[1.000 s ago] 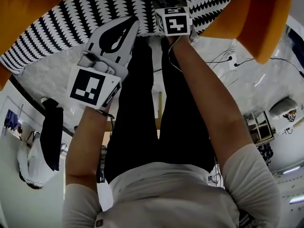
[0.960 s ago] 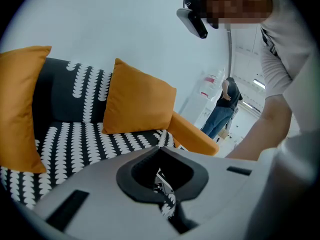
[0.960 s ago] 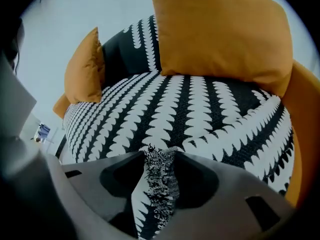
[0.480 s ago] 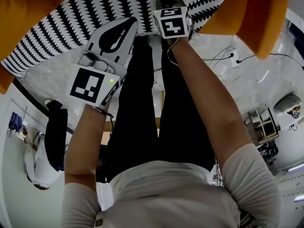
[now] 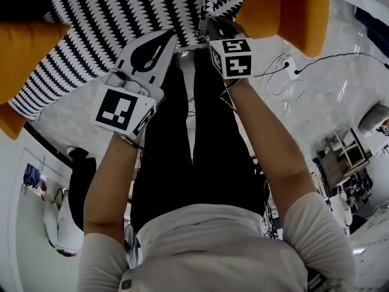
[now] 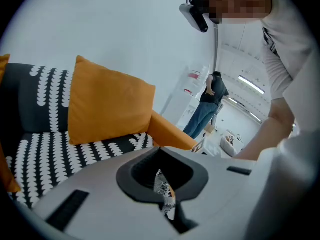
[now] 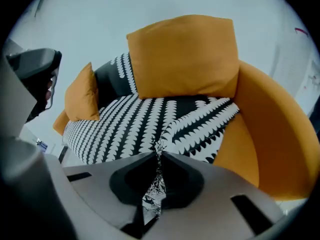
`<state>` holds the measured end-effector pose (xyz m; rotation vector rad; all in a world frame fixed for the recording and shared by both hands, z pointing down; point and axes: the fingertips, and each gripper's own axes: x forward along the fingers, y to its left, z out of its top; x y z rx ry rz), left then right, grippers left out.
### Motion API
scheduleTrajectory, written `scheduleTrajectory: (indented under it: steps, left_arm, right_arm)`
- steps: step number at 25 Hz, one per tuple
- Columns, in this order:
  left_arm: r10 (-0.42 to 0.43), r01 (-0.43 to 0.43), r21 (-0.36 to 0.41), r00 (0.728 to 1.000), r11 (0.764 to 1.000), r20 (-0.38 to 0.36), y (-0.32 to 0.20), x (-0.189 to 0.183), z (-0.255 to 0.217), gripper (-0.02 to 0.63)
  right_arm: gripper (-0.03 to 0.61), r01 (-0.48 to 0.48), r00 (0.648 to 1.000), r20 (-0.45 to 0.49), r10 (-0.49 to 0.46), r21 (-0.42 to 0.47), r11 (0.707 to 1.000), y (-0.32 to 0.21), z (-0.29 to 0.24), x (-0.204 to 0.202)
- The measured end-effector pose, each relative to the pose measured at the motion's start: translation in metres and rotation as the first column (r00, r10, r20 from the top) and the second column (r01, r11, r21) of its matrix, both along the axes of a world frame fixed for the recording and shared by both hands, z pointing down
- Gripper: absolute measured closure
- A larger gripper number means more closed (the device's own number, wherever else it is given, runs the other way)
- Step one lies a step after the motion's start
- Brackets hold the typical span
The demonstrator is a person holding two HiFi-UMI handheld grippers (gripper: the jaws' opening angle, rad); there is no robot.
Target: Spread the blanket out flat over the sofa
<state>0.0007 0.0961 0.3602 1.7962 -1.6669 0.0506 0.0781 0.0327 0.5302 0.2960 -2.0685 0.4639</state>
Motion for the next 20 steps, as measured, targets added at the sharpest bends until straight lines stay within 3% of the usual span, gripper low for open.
scheduleTrajectory:
  steps: [5,8,12,17,20]
  left_arm:
    - [0.082,-0.084,-0.07,0.996,0.994,-0.029,0.025,0.004,0.021,0.604]
    - [0.11,-0.113,-0.066,0.993,0.991,-0.048,0.032,0.009,0.048,0.604]
    - [0.215,-0.22,-0.075,0.974,0.973,-0.07,0.043,0.016,0.075,0.604]
    - [0.225,-0.228,-0.057,0.973,0.972,-0.055,-0.017,0.056,0.049,0.604]
    - [0.273,-0.277,-0.085,0.961,0.957,-0.05,-0.053,0.074,0.032,0.604]
  right_arm:
    - [0.538,-0.145,0.989,-0.04,0.143,-0.059,0.988,0.025,0.018,0.035]
    - [0.54,-0.207,0.977,-0.065,0.204,-0.049,0.977,0.019,0.047,0.055]
    - [0.54,-0.337,0.936,-0.127,0.329,-0.042,0.941,0.035,0.079,0.098]
    - [0.54,-0.389,0.908,-0.16,0.386,0.016,0.921,-0.037,0.066,0.18]
    - [0.541,-0.446,0.879,-0.184,0.44,0.009,0.895,-0.067,0.061,0.217]
